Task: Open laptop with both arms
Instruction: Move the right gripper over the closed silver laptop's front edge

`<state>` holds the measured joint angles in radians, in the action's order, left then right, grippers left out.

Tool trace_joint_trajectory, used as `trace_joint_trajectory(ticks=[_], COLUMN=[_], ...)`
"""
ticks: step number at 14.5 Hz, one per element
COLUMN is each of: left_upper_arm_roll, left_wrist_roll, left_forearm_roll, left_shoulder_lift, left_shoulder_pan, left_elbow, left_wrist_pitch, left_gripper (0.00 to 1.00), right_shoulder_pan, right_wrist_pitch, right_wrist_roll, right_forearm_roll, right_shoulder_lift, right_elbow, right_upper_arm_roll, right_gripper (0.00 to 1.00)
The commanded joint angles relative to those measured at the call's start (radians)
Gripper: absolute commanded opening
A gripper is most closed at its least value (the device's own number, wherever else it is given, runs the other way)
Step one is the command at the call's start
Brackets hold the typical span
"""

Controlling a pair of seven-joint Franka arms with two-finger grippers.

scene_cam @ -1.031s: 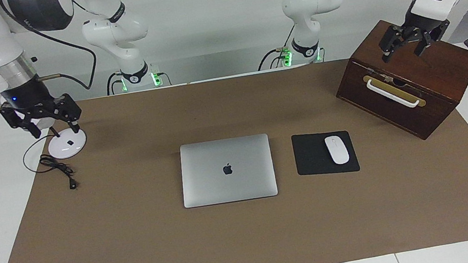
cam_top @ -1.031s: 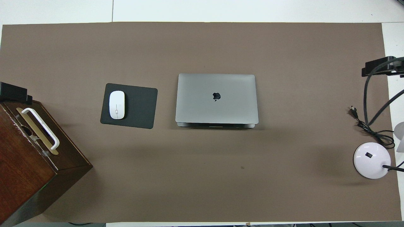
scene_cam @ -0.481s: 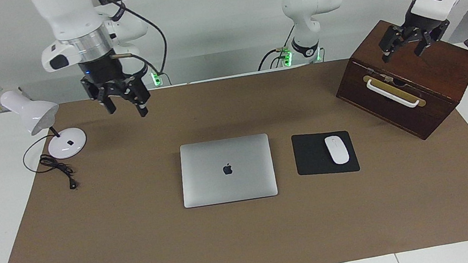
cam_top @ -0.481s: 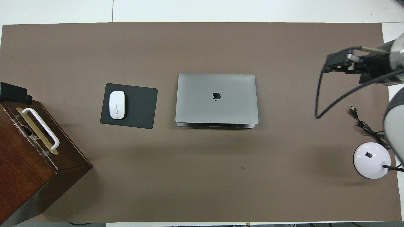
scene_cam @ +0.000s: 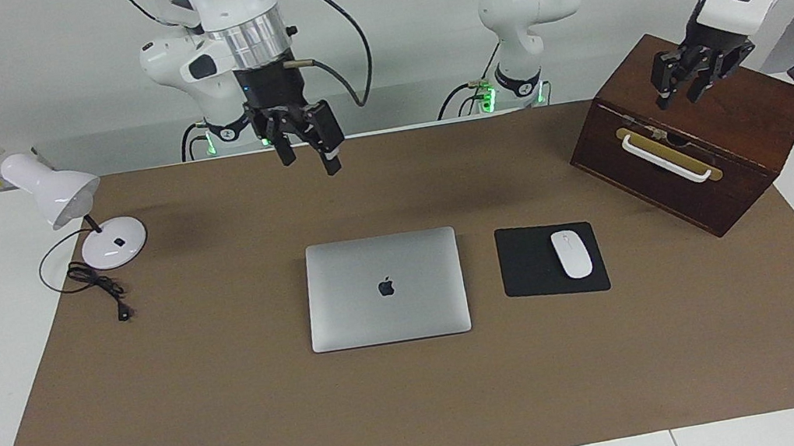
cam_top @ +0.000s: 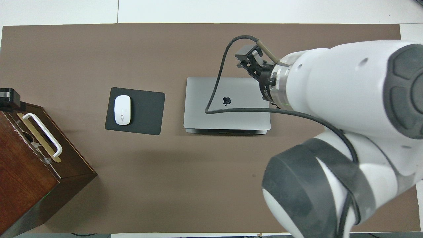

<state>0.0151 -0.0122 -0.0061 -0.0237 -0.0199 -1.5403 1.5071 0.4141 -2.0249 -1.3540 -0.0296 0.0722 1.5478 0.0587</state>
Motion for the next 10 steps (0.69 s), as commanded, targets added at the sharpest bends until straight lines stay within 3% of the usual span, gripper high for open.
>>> trace_joint_trajectory(ticks=[1, 5, 10], left_upper_arm_roll=[-0.009, -0.017, -0.020], left_wrist_roll=[-0.015, -0.022, -0.023], left_forearm_roll=[0.005, 0.005, -0.018], left_shoulder_lift=[-0.025, -0.025, -0.050], left_shoulder_pan=[0.005, 0.003, -0.018], left_elbow=[-0.029, -0.038, -0.110], left_wrist_pitch=[0.022, 0.053, 0.191], left_gripper=[0.00, 0.00, 0.00], right_shoulder_pan=[0.009, 0.040, 0.042], right_wrist_pitch=[-0.110, -0.254, -0.429], right_wrist_roll=[-0.144, -0.256, -0.296], right_forearm_roll=[-0.004, -0.004, -0.001], right_shoulder_lift=[0.029, 0.044, 0.064], right_elbow=[0.011, 0.077, 0.164], right_upper_arm_roll=[-0.005, -0.003, -0.002], right_gripper=[1.00, 1.00, 1.00])
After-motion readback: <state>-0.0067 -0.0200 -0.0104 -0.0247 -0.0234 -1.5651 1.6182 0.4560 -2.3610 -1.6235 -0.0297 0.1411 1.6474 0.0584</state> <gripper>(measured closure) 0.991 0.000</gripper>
